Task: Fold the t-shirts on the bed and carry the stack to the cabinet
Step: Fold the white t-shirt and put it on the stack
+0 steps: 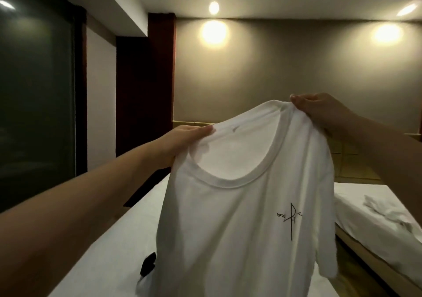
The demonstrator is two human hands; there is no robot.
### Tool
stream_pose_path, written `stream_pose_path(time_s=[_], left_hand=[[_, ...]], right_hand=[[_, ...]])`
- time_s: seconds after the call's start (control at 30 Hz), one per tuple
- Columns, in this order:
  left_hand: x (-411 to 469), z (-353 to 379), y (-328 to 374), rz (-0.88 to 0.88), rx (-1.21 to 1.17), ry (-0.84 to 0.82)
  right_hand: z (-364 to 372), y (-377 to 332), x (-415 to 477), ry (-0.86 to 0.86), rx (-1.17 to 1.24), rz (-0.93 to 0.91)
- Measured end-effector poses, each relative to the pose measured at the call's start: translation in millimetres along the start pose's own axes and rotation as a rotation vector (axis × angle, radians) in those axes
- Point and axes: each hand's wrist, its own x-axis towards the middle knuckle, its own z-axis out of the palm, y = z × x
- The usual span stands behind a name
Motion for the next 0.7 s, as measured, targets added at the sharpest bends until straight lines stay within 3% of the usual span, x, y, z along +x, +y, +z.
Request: stream_pose_path(time_s=[0.23,0.5,0.7], left_hand=[[13.5,-25.6,-18.2,-0.007,-0.043,-0.232],[18.1,-44.3,-27.2,-0.015,-0.164,-0.279],[17.0,-25.1,-17.1,-0.014,0.417,-0.011]], right_hand=[[2.5,6.3,15.8,0.119,0.194,0.123],[3.9,15.4,24.3,0.103,0.294,0.206],[5.7,17.7,25.3,0.082,0.272,0.206]])
